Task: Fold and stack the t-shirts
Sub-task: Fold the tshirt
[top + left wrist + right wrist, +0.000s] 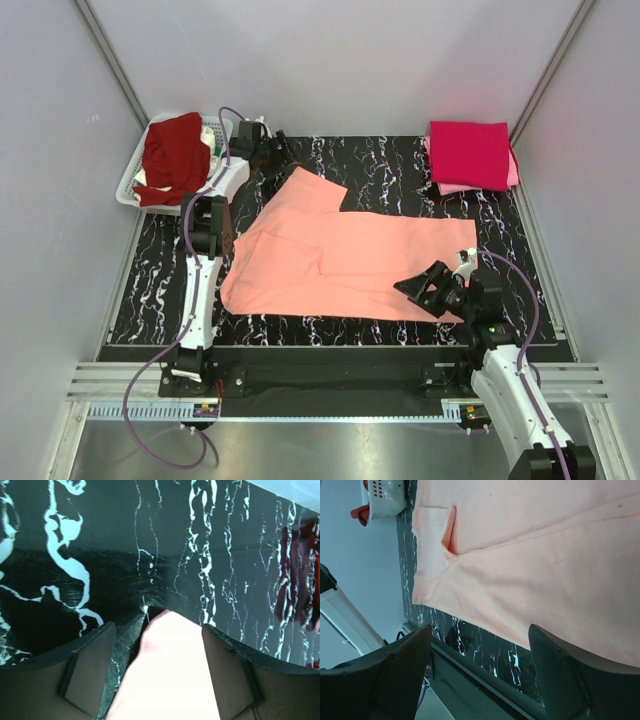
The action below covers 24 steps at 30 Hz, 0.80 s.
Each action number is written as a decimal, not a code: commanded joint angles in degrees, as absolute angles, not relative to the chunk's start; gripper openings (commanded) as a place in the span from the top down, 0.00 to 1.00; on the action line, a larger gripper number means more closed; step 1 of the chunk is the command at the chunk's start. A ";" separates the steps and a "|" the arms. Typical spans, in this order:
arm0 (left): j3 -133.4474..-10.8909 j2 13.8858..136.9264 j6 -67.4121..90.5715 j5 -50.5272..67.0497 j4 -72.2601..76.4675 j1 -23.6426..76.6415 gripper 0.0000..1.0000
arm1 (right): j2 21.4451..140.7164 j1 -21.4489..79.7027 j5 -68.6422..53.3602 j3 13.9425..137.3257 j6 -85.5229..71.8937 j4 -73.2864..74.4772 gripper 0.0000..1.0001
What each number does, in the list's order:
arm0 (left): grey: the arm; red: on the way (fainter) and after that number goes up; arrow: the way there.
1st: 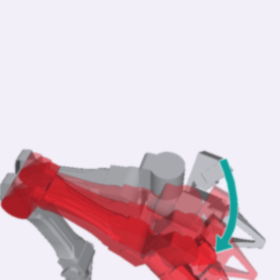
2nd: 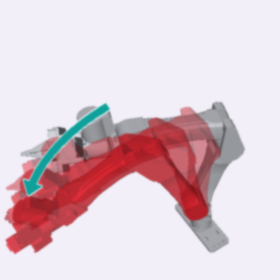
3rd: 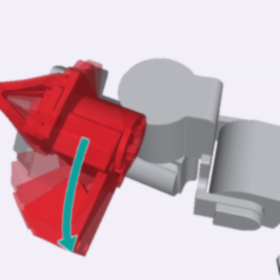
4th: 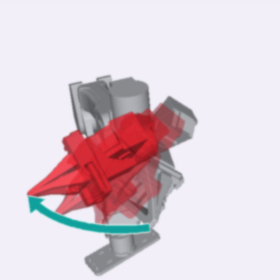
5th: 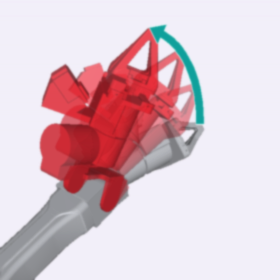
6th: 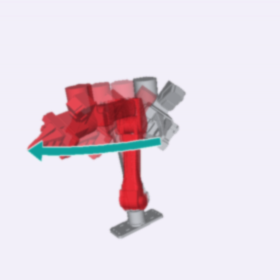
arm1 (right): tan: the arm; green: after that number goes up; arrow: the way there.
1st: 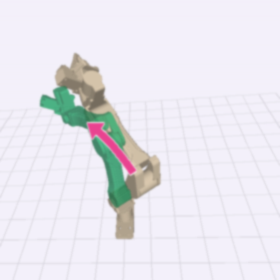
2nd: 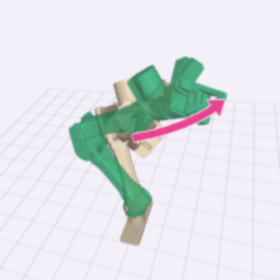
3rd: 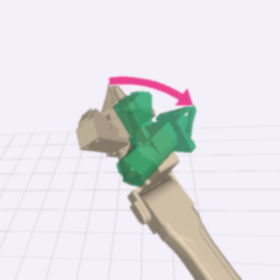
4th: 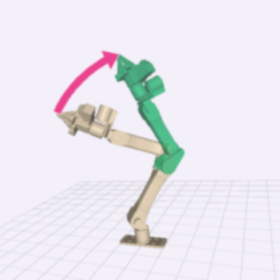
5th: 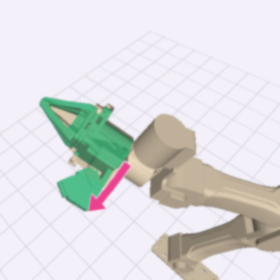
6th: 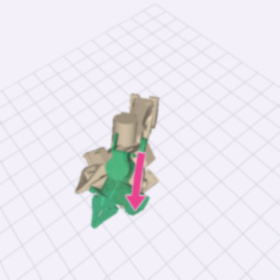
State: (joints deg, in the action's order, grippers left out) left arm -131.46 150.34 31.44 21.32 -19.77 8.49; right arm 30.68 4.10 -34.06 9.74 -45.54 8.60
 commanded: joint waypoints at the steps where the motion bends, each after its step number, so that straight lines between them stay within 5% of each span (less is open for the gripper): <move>1: -128.95 150.91 34.45 25.48 -15.56 8.61 0.27 | 30.76 4.57 -35.16 9.76 -45.97 4.92 0.14; 19: -120.06 146.87 33.31 25.84 -12.48 10.46 0.51 | 33.84 4.57 -35.77 9.40 -46.14 2.38 0.14; 24: -120.94 147.39 33.05 25.31 -13.09 10.63 0.67 | 34.89 4.57 -35.95 9.40 -46.14 1.76 0.14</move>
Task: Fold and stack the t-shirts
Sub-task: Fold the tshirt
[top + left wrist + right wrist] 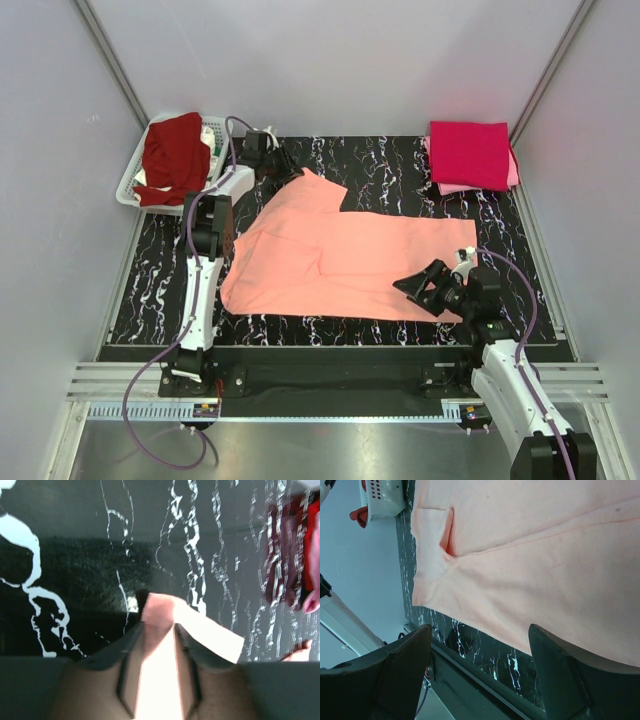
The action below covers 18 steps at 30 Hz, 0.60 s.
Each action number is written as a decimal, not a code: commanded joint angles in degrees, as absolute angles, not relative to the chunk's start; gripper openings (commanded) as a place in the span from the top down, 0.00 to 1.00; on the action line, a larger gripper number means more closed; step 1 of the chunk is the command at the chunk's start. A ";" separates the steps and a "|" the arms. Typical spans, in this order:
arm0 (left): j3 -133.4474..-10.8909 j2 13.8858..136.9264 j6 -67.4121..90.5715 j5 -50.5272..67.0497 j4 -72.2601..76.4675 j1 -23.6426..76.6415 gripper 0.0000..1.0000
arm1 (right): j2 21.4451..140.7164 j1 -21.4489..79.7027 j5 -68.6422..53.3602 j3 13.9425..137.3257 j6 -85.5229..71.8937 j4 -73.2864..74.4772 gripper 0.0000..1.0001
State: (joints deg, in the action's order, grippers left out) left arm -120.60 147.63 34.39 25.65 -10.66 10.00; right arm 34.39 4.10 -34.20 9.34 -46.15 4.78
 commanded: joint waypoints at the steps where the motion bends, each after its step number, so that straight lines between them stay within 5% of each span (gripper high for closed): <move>1: -121.29 147.48 32.96 25.14 -13.10 10.81 0.70 | 35.15 4.57 -36.03 9.40 -46.14 1.50 0.15; 7: -121.99 147.39 32.08 23.48 -14.06 11.25 1.00 | 36.12 4.48 -36.04 9.40 -46.14 0.97 0.14; 14: -113.83 139.23 31.82 16.54 -15.91 9.94 1.00 | 38.57 4.57 -29.30 13.87 -45.35 6.40 0.14; 18: -108.03 131.85 33.48 14.59 -16.96 6.87 1.00 | 46.91 4.57 -19.35 26.50 -43.51 15.28 0.14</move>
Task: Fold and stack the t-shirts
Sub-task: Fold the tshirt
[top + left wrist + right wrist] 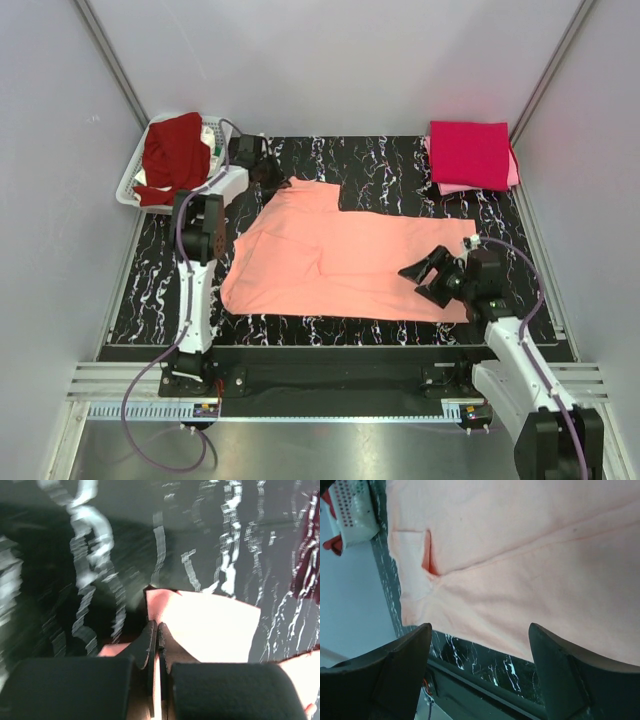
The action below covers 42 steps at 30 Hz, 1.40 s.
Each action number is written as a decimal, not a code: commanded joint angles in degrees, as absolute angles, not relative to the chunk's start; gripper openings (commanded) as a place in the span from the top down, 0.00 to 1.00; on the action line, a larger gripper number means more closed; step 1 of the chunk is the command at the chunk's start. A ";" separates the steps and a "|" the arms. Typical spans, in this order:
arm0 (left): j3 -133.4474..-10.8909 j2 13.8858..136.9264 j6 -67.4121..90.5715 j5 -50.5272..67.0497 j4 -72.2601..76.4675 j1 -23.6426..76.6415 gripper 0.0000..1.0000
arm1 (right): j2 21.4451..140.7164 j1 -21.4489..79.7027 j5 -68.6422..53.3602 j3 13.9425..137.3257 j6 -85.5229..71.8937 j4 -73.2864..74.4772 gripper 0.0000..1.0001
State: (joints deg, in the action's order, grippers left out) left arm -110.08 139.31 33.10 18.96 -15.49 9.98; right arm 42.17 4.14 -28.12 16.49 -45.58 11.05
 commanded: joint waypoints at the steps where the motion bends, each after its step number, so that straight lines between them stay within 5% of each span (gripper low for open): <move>1: -107.76 131.05 33.57 14.59 -17.57 6.51 1.00 | 49.63 4.57 -18.03 29.07 -42.98 15.90 0.14; 8: -109.42 126.48 31.99 13.45 -27.15 4.04 1.00 | 75.48 3.25 -4.24 54.38 -33.76 25.84 0.18; 15: -113.46 126.38 28.22 13.27 -34.97 3.60 1.00 | 90.77 -4.74 -6.68 70.45 -33.05 26.19 0.23; 20: -116.88 128.67 27.24 13.45 -39.46 3.60 1.00 | 105.45 -5.88 -2.29 85.40 -28.66 31.29 0.36; 42: -115.66 128.58 28.48 17.14 -39.72 3.60 1.00 | 127.61 -8.96 -0.70 98.00 -28.04 27.60 0.44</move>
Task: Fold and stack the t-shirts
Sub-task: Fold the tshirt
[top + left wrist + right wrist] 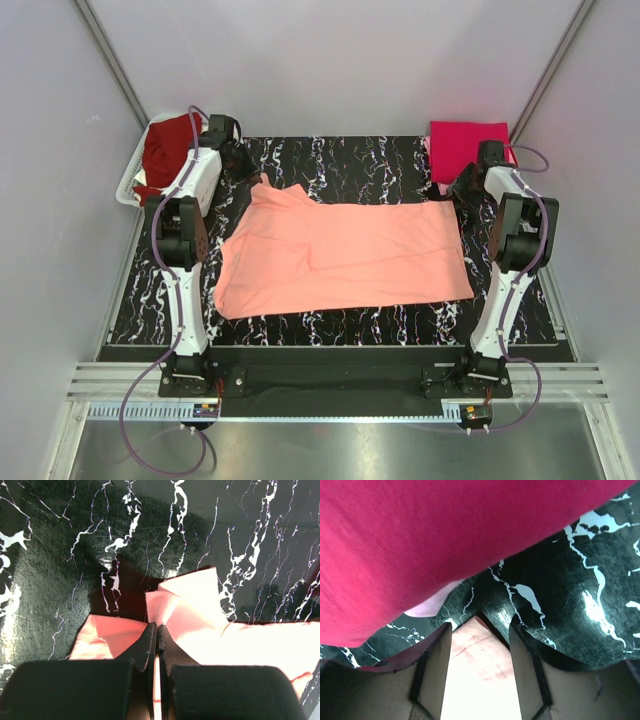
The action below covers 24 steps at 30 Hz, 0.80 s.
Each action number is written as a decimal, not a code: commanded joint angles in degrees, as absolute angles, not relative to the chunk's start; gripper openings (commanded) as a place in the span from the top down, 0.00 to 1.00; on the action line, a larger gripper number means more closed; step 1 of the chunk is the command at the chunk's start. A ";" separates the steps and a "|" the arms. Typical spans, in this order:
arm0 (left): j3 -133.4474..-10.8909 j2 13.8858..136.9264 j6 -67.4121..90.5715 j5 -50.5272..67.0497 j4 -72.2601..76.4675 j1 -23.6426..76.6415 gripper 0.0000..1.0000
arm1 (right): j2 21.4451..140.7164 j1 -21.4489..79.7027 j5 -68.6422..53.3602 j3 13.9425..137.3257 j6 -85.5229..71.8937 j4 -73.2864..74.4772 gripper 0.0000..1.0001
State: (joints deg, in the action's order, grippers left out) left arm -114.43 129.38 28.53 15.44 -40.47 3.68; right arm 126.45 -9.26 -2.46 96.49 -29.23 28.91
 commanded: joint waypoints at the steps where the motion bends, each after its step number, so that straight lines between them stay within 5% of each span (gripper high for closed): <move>1: -115.75 128.50 28.39 16.96 -39.81 3.60 1.00 | 127.70 -9.05 -0.88 97.82 -28.04 27.34 0.44; 16: -116.02 128.76 28.56 17.23 -39.73 3.60 1.00 | 125.86 -8.96 -6.41 91.58 -30.76 22.68 0.74; 22: -116.28 128.76 28.48 17.05 -39.73 3.60 1.00 | 125.07 -8.96 -6.77 90.09 -30.76 21.45 0.99; 24: -116.28 128.85 28.39 17.05 -39.81 3.60 1.00 | 124.54 -8.96 -6.85 89.65 -30.50 21.18 1.00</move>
